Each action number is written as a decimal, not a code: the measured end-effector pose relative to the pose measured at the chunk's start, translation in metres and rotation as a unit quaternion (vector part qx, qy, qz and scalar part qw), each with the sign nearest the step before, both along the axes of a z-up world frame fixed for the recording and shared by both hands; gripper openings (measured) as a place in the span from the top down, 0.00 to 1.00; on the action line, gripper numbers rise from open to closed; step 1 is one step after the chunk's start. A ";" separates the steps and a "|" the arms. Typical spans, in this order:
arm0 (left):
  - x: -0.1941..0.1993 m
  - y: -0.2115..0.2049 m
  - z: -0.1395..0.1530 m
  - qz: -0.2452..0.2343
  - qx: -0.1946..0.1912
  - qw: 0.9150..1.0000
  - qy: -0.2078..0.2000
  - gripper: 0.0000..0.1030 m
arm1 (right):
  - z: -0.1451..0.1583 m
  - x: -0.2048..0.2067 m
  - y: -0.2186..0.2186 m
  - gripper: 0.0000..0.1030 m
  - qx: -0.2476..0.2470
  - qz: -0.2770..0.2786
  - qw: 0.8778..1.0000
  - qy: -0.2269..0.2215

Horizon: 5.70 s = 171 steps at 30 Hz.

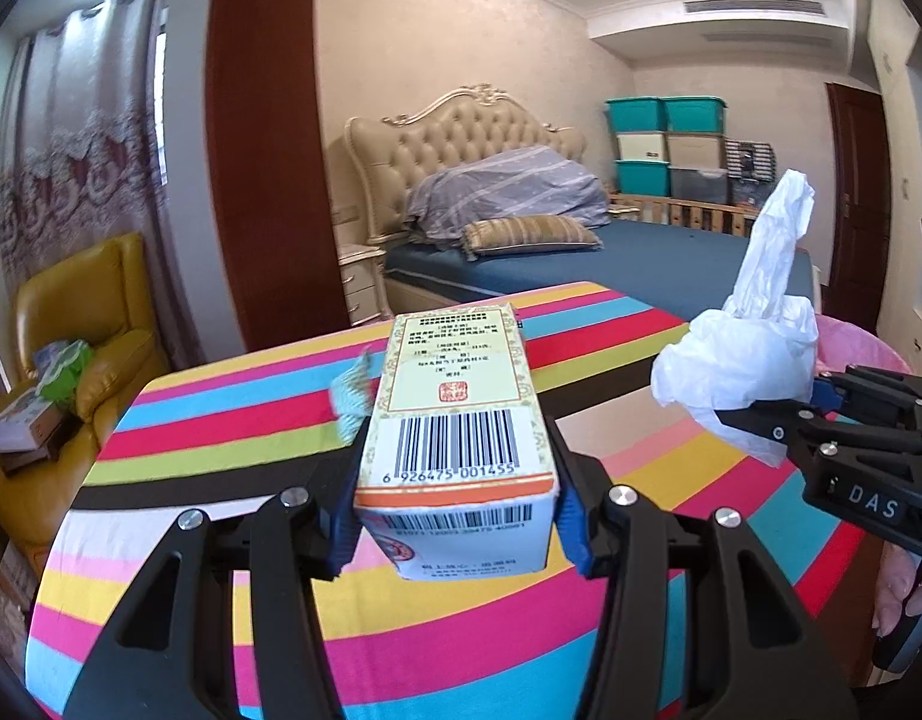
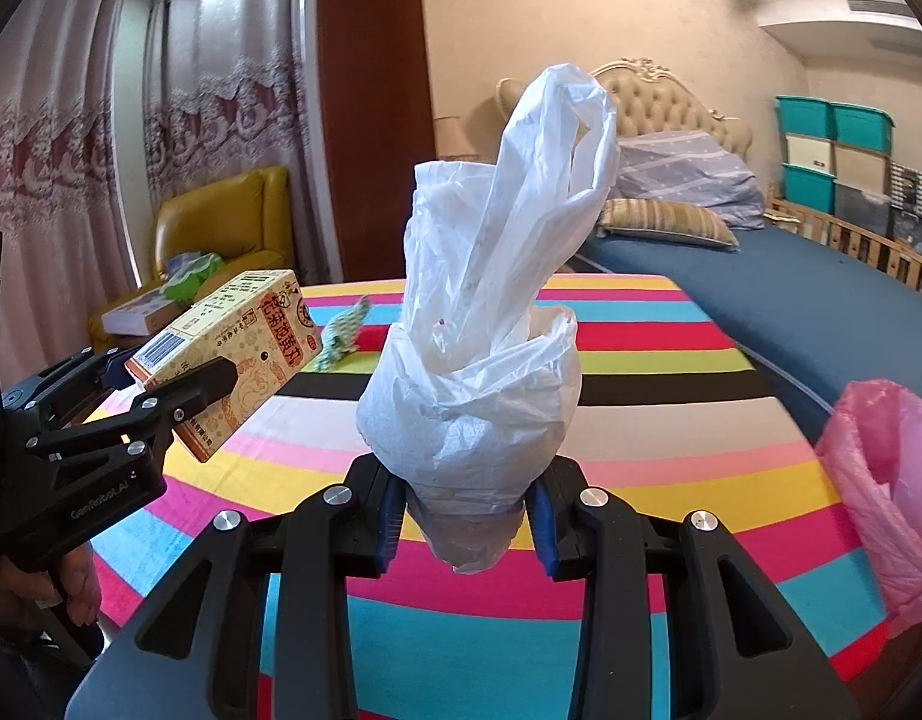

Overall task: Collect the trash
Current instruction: 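Carry the plastic bag and medicine box over the pink wastebasket, then open both tools over the pink wastebasket to drop bag and box, then move both open tools back toward the striped table, then grasp the pink-orange foam fruit net with the right tool while the left tool grasps the green zigzag cloth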

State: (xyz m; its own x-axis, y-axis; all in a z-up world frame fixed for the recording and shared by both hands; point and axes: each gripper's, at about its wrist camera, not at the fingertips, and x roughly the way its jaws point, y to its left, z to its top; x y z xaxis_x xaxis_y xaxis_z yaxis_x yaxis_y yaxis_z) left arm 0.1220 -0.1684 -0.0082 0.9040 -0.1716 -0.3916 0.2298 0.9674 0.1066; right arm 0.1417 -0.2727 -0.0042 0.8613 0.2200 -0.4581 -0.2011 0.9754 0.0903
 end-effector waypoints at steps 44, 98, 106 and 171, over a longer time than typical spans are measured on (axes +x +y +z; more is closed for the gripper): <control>0.082 -0.369 -0.002 -0.314 -0.031 0.946 0.077 0.51 | -0.021 -0.031 -0.339 0.66 -0.030 -0.281 0.959 0.022; 0.086 -0.356 -0.018 -0.422 -0.010 0.903 0.078 0.52 | -0.035 -0.047 -0.339 0.66 0.011 -0.280 0.959 0.037; 0.133 -0.413 -0.010 -0.384 -0.039 0.913 0.130 0.40 | -0.043 -0.026 -0.341 0.59 0.001 -0.268 0.962 0.057; 0.226 0.112 -0.029 0.108 -0.009 0.986 0.123 0.05 | -0.032 0.231 0.066 0.74 -0.049 0.004 0.994 0.099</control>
